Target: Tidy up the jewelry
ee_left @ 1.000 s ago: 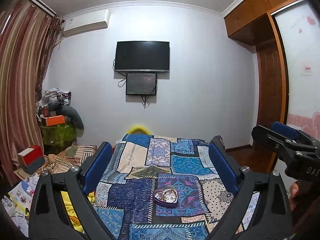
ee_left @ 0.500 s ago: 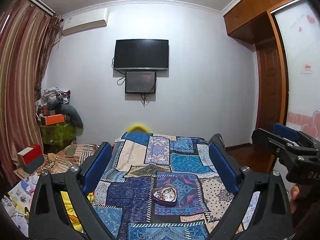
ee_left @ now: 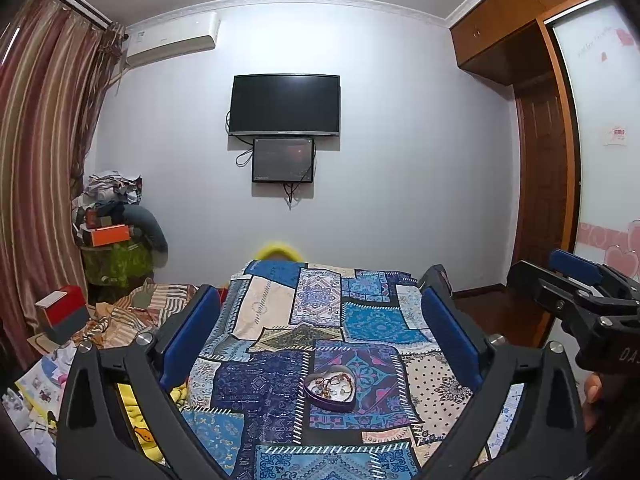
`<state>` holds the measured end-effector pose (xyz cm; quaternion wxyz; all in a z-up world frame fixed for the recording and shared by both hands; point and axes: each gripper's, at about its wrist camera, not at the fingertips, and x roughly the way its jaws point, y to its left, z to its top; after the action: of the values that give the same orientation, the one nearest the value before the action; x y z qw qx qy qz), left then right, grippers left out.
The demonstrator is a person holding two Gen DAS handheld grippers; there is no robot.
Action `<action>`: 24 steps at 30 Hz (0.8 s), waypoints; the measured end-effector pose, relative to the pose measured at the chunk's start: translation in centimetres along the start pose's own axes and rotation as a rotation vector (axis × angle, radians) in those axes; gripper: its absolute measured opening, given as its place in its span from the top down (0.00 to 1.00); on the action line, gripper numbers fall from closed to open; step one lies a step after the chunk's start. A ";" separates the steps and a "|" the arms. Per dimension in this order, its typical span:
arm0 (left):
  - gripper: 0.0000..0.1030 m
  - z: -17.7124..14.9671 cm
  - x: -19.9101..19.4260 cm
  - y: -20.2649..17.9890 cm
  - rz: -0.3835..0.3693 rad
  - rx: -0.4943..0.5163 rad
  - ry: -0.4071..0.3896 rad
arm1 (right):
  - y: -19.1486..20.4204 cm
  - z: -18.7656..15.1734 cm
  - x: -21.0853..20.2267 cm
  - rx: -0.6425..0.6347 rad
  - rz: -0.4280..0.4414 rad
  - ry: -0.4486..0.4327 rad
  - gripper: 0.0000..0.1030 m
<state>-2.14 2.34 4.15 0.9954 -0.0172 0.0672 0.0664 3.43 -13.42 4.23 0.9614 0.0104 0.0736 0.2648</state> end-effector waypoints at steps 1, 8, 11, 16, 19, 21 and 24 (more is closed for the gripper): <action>0.01 0.0 0.1 0.0 0.000 0.000 0.001 | 0.0 0.0 0.0 0.001 0.000 0.002 0.01; 0.01 -0.2 0.1 0.0 -0.004 -0.005 0.005 | 0.0 0.0 -0.2 0.004 -0.001 0.006 0.02; 0.01 -0.3 0.2 0.2 -0.005 -0.011 0.007 | 0.0 0.1 -0.2 0.001 -0.004 0.008 0.02; 0.01 -0.4 0.4 0.3 0.000 -0.011 0.010 | 0.1 0.1 -0.3 -0.004 -0.005 0.010 0.02; 0.01 -0.5 0.5 0.4 -0.006 -0.017 0.017 | 0.1 0.2 -0.2 -0.003 -0.004 0.012 0.02; 0.01 -0.5 0.6 0.5 -0.007 -0.020 0.020 | 0.1 0.2 -0.2 -0.003 -0.004 0.012 0.02; 0.01 -0.4 0.8 0.5 -0.013 -0.024 0.026 | 0.1 0.1 -0.3 -0.001 -0.003 0.011 0.02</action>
<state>-1.43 2.91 3.59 0.9945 -0.0305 0.0793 0.0605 3.19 -13.50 4.37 0.9615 0.0083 0.0785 0.2633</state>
